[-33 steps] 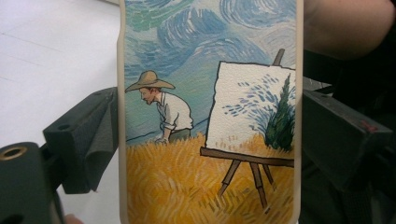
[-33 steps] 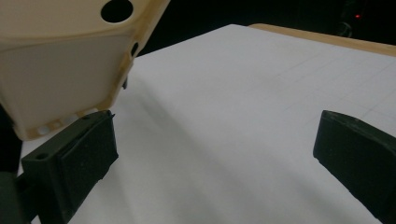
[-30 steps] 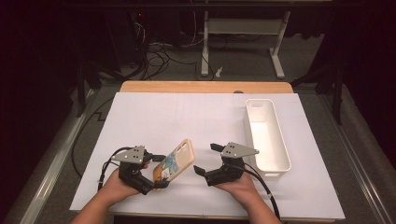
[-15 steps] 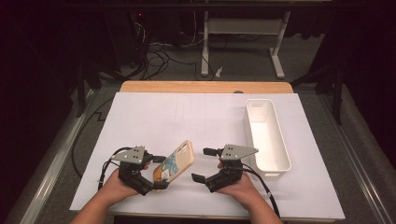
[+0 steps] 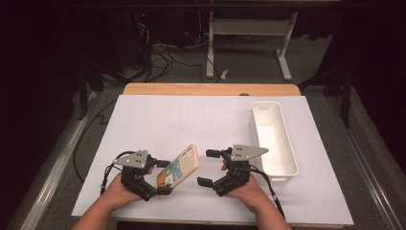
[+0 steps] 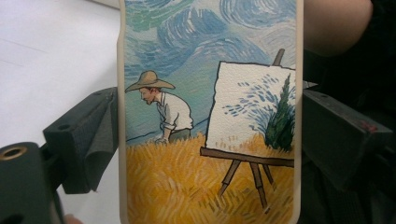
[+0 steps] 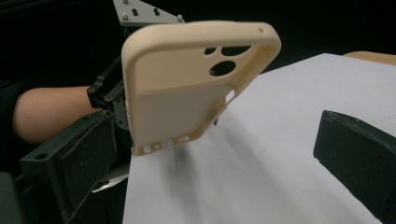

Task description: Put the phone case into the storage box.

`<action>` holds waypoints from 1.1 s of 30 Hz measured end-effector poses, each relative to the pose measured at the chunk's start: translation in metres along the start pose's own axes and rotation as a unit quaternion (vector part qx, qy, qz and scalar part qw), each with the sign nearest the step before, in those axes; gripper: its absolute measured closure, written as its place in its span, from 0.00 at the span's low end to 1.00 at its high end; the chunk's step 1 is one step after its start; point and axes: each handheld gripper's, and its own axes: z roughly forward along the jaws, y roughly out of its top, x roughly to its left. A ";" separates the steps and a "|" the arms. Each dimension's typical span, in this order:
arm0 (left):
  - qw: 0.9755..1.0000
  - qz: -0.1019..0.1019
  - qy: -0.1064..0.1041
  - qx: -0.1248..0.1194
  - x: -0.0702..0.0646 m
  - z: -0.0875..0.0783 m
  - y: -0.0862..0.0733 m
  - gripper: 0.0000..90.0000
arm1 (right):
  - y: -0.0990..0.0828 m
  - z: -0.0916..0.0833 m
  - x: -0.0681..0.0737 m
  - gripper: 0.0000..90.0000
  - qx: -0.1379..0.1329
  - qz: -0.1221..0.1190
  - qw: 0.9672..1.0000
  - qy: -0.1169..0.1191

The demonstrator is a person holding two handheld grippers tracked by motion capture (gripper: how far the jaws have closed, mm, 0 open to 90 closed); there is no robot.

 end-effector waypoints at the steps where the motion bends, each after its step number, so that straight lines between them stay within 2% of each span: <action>1: 1.000 0.001 0.000 0.000 0.000 0.000 0.000 0.13 | 0.001 0.000 0.000 0.00 -0.001 -0.001 1.000 0.001; 11: 1.000 0.001 -0.005 -0.001 -0.001 -0.002 0.001 0.14 | 0.007 0.007 -0.002 0.00 -0.003 -0.004 0.999 0.034; 13: 1.000 0.001 -0.007 -0.001 -0.002 -0.002 0.001 0.14 | 0.009 0.007 -0.003 0.00 -0.011 0.005 0.999 0.045; 24: 1.000 -0.003 -0.013 0.000 -0.002 -0.002 0.001 0.14 | 0.011 0.016 -0.005 0.00 -0.022 0.004 0.998 0.064; 33: 1.000 -0.003 -0.017 0.004 -0.003 -0.002 0.000 0.14 | 0.010 0.017 -0.003 0.00 -0.027 0.000 0.997 0.073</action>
